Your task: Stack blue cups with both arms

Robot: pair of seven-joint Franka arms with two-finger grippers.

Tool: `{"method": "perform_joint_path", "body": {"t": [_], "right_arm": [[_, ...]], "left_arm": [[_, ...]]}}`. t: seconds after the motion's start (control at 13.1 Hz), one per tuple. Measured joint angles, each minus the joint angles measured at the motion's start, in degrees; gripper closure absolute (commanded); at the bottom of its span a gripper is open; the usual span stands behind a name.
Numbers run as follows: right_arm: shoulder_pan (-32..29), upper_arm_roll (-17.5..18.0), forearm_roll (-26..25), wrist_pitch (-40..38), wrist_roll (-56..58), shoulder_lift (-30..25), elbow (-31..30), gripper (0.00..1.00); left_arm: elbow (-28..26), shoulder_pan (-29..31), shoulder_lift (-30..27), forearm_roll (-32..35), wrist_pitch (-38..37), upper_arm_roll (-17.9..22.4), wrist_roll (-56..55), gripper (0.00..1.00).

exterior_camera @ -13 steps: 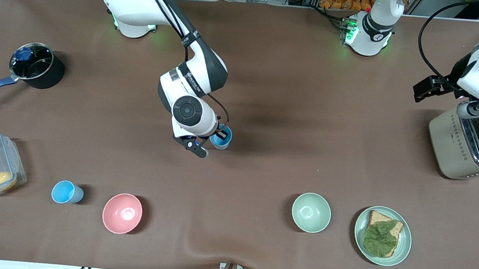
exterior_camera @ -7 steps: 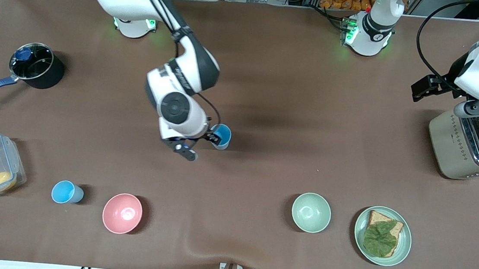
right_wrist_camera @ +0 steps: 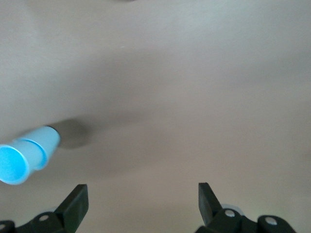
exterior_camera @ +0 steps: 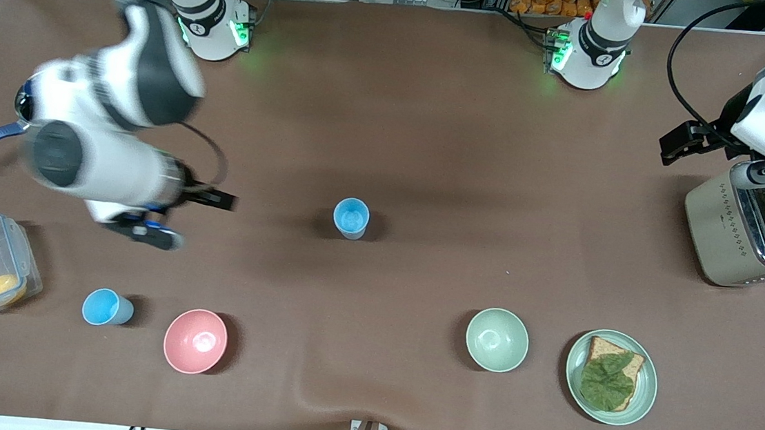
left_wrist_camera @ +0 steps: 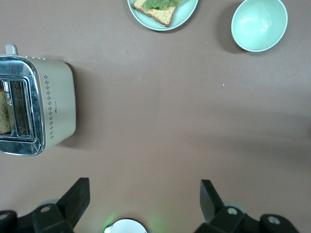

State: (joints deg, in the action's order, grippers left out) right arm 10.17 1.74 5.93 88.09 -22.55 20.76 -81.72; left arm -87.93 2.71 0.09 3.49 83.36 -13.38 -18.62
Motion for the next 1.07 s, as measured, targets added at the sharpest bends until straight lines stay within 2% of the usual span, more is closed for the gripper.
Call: {"method": "perform_joint_path", "body": {"t": [0.23,0.46,0.61,0.69,1.07], "right_arm": [[-6.89,-0.05,-1.4,-1.7,12.68,-4.77,-0.26,0.0],[-10.82,-0.03,-3.06,-1.91,20.91,-9.64,-0.68,0.0],[-11.13,0.24,-9.16,-1.85,23.47,-12.55,-0.82,0.0],[-11.12,0.53,-10.62,-1.84,23.61,-13.87,-0.91,0.0],[-11.49,0.65,-10.45,-2.07,23.5,-20.55,-5.14,0.0]], "left_arm": [[0.04,0.23,-0.13,0.0,0.34,0.03,0.0,0.0],[0.05,0.25,-0.19,0.0,0.37,0.06,-0.02,0.0],[0.05,0.3,-0.27,0.0,0.37,0.12,-1.14,0.0],[0.05,0.3,-0.34,0.0,0.37,0.14,-1.55,0.0],[0.04,0.33,-0.4,-0.34,0.36,0.15,-0.13,0.0]]}}
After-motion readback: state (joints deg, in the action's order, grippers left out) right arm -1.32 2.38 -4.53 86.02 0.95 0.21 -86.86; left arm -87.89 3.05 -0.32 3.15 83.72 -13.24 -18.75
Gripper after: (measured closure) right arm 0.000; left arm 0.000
